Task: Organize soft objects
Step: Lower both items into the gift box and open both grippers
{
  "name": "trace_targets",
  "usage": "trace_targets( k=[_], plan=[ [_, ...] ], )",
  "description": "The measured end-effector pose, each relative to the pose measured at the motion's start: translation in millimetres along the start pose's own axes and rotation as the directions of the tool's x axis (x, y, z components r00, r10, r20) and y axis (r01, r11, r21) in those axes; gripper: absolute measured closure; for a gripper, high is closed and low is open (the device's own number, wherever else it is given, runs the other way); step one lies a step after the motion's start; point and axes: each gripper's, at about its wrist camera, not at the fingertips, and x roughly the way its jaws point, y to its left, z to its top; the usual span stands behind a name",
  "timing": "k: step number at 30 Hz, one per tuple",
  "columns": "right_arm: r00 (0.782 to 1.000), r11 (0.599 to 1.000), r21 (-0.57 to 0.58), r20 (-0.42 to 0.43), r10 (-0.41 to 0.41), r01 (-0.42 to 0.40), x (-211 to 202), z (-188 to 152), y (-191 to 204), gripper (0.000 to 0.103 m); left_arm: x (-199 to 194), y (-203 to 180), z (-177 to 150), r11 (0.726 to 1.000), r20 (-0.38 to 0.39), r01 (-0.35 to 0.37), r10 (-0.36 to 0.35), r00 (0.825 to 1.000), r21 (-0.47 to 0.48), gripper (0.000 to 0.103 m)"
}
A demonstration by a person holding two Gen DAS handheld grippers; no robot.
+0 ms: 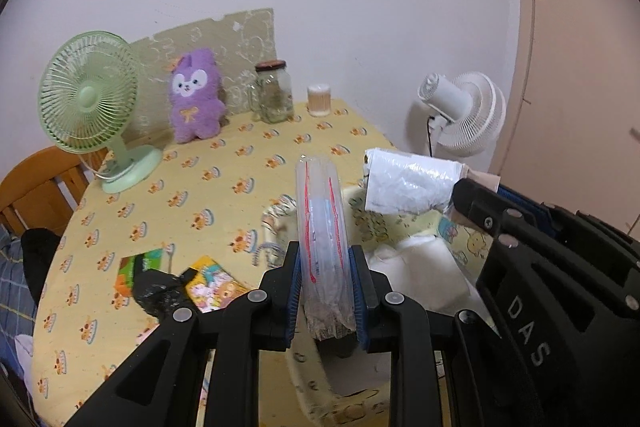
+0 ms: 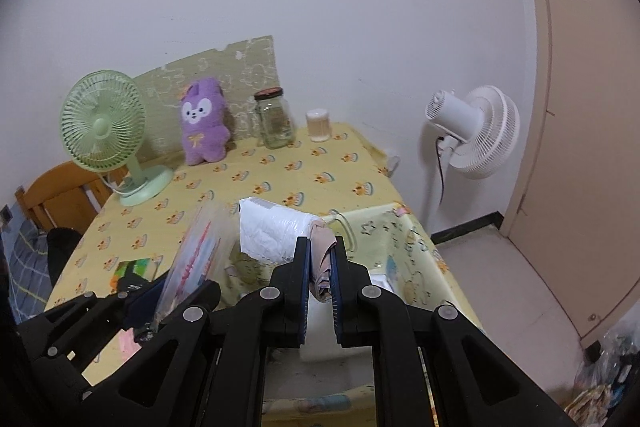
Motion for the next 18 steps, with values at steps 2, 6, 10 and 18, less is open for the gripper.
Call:
trace_targets(
  k=[2, 6, 10, 18],
  plan=[
    [1.0, 1.0, 0.01, -0.008, -0.007, 0.007, 3, -2, -5, 0.091, 5, -4, -2, 1.0, -0.016, 0.006, -0.006, 1.0, 0.007, 0.082],
    [0.999, 1.0, 0.018, -0.029, -0.017, 0.018, 10, -6, -13, 0.091, 13, -11, -6, 1.0, -0.042, 0.013, -0.012, 0.999, 0.014, 0.081],
    [0.998, 0.999, 0.03, -0.048, -0.026, 0.028, 18, -10, -20, 0.091, 23, -17, -9, 1.0, -0.076, 0.006, -0.004, 0.997, 0.029, 0.079],
    [0.996, 0.998, 0.045, -0.087, -0.037, 0.041, 33, -17, -30, 0.091, 32, -26, -9, 0.998, -0.123, 0.031, -0.024, 0.992, 0.06, 0.055]
  ],
)
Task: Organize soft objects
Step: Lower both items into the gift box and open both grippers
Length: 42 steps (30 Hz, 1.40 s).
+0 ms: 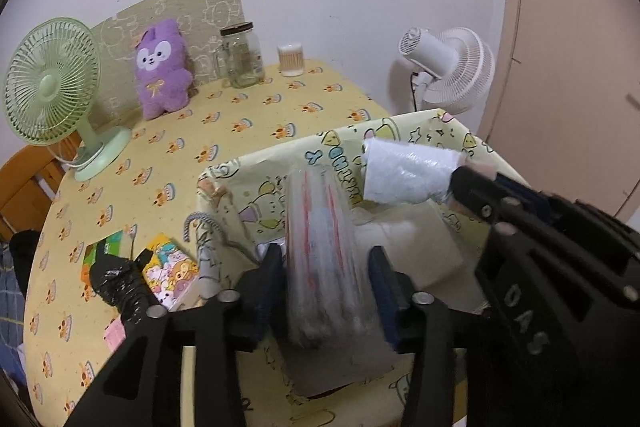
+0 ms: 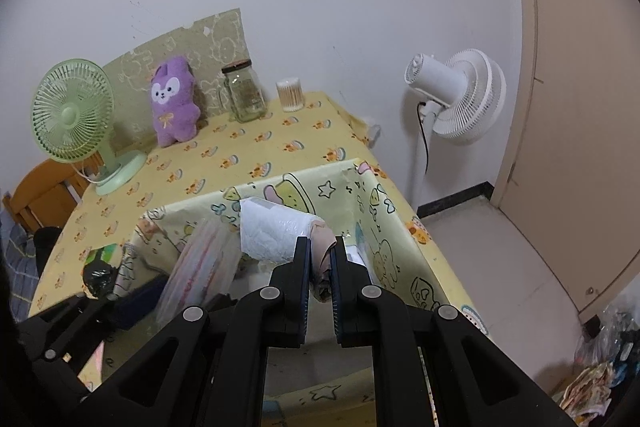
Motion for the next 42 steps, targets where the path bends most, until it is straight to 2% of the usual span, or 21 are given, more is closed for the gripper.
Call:
trace_targets(
  k=[1, 3, 6, 10, 12, 22, 23, 25, 26, 27, 31, 33, 38, 42],
  plan=[
    [1.0, 1.0, -0.002, -0.002, 0.001, -0.001, 1, 0, 0, 0.091, 0, 0, 1, 1.0, 0.0, -0.004, 0.004, 1.0, 0.002, 0.054],
    [1.0, 1.0, -0.004, -0.005, 0.01, -0.01, 3, 0, 1, 0.091, 1, 1, 3, 1.0, 0.0, 0.0, 0.0, 1.0, 0.004, 0.043],
    [1.0, 1.0, -0.004, -0.005, 0.024, -0.024, 6, 3, 1, 0.091, 1, 1, 5, 1.0, 0.002, 0.0, 0.0, 1.0, 0.007, 0.034],
    [0.999, 0.999, -0.007, -0.009, 0.052, -0.052, 9, 8, 3, 0.091, -1, 2, 10, 1.0, 0.015, -0.004, 0.004, 1.0, 0.018, 0.031],
    [0.998, 0.998, -0.01, -0.011, 0.067, -0.067, 11, 11, 5, 0.091, -2, 2, 12, 1.0, 0.03, -0.013, 0.012, 0.999, 0.02, 0.024],
    [0.996, 0.996, -0.029, -0.035, 0.077, -0.078, 22, 17, 4, 0.089, 8, 3, 18, 1.0, 0.016, 0.004, -0.004, 1.0, 0.018, 0.022],
    [0.996, 0.996, -0.035, -0.039, 0.077, -0.079, 23, 17, 4, 0.085, 9, 2, 19, 1.0, 0.01, 0.007, -0.007, 1.0, 0.018, 0.022],
    [0.996, 0.996, -0.035, -0.04, 0.075, -0.076, 23, 17, 4, 0.065, 9, 2, 19, 1.0, 0.006, 0.011, -0.011, 1.0, 0.017, 0.022],
    [0.997, 0.997, -0.032, -0.036, 0.075, -0.077, 22, 16, 3, 0.045, 9, 2, 19, 1.0, 0.008, 0.016, -0.016, 1.0, 0.018, 0.022],
    [0.997, 0.997, -0.024, -0.026, 0.076, -0.077, 20, 16, 2, 0.033, 8, 1, 18, 1.0, 0.009, 0.02, -0.02, 1.0, 0.018, 0.02],
    [0.997, 0.998, -0.02, -0.028, 0.066, -0.066, 16, 16, 0, 0.028, 5, -2, 18, 0.999, 0.017, 0.025, -0.026, 1.0, 0.025, 0.017],
    [0.997, 0.997, -0.019, -0.038, 0.067, -0.068, 15, 15, 0, 0.019, 3, -2, 17, 0.999, 0.022, 0.032, -0.032, 0.999, 0.023, 0.016],
    [0.998, 0.998, -0.036, -0.025, 0.051, -0.052, 3, 14, 3, 0.017, -8, -1, 14, 1.0, 0.042, 0.026, -0.027, 0.999, 0.017, 0.014],
    [0.999, 0.998, -0.038, 0.004, 0.045, -0.045, -9, 13, 6, 0.012, -19, 0, 12, 1.0, 0.065, 0.024, -0.025, 0.998, 0.012, 0.012]
  ],
)
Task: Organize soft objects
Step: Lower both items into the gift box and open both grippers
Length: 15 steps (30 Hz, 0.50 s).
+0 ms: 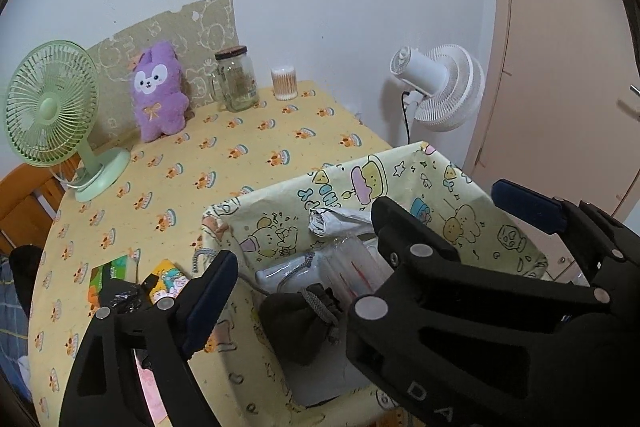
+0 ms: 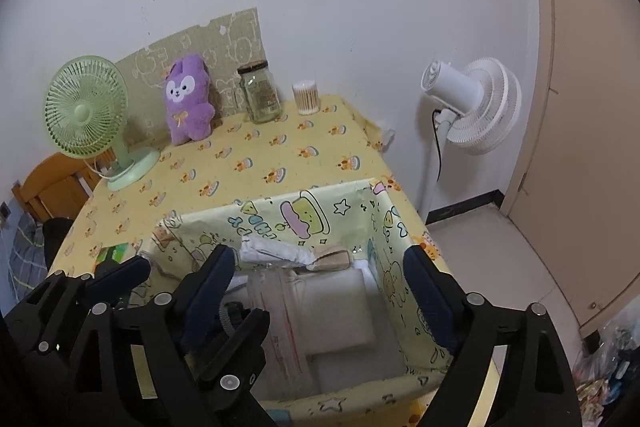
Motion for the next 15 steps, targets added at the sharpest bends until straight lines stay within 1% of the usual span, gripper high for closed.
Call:
trace_targets(
  k=[7, 11, 15],
  plan=[
    [0.999, 1.0, -0.01, 0.048, 0.003, -0.002, -24, 1, 10, 0.011, -24, 5, -3, 1.0, 0.047, -0.013, 0.013, 0.999, -0.008, 0.011],
    [0.998, 1.0, -0.021, 0.068, -0.009, 0.01, -35, 0, 18, 0.006, -36, 9, -5, 1.0, 0.071, -0.018, 0.019, 0.997, -0.013, 0.011],
    [0.997, 1.0, -0.026, 0.076, -0.006, 0.008, -46, -1, 25, 0.005, -47, 14, -7, 1.0, 0.09, -0.026, 0.028, 0.996, -0.017, 0.011]
  ],
)
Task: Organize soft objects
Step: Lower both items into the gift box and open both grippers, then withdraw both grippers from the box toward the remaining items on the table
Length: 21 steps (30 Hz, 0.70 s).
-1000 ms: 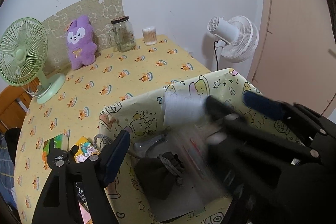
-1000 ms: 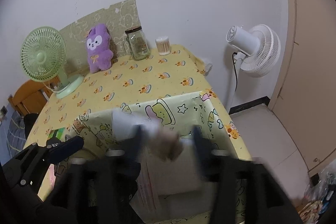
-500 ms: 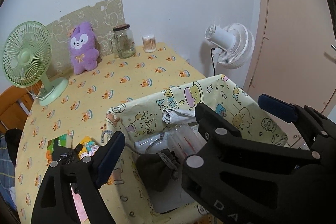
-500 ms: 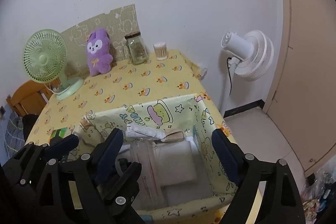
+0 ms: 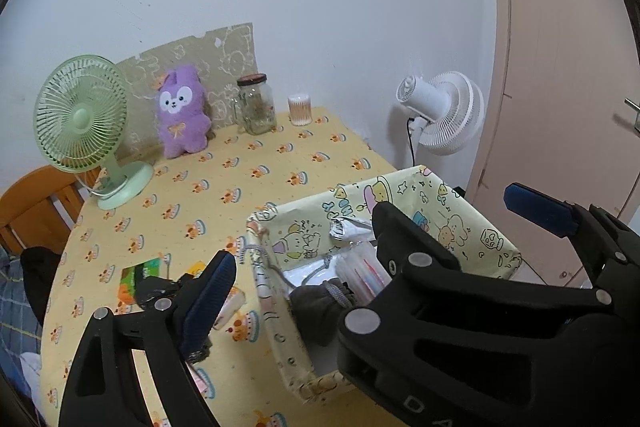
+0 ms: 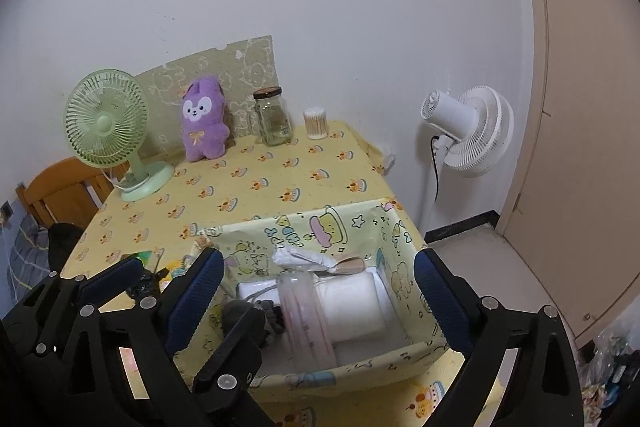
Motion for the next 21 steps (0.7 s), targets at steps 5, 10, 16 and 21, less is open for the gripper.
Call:
trace_targets(
  k=[5, 10, 16, 21],
  plan=[
    [1.0, 1.0, -0.007, 0.019, 0.006, -0.005, -14, 2, 10, 0.002, -16, 7, 0, 1.0, 0.032, -0.017, 0.017, 0.999, -0.006, 0.01],
    [0.999, 1.0, -0.016, 0.05, 0.005, -0.004, -27, 3, 22, 0.001, -29, 17, -2, 0.999, 0.059, -0.031, 0.033, 0.998, -0.024, 0.008],
    [0.998, 1.0, -0.025, 0.068, -0.006, 0.008, -37, 2, 38, 0.0, -40, 30, -8, 0.998, 0.069, -0.053, 0.056, 0.996, -0.042, 0.004],
    [0.998, 0.999, -0.045, 0.063, 0.001, 0.002, -40, 0, 52, 0.0, -49, 43, -14, 0.996, 0.076, -0.073, 0.078, 0.994, -0.059, 0.003]
  ],
)
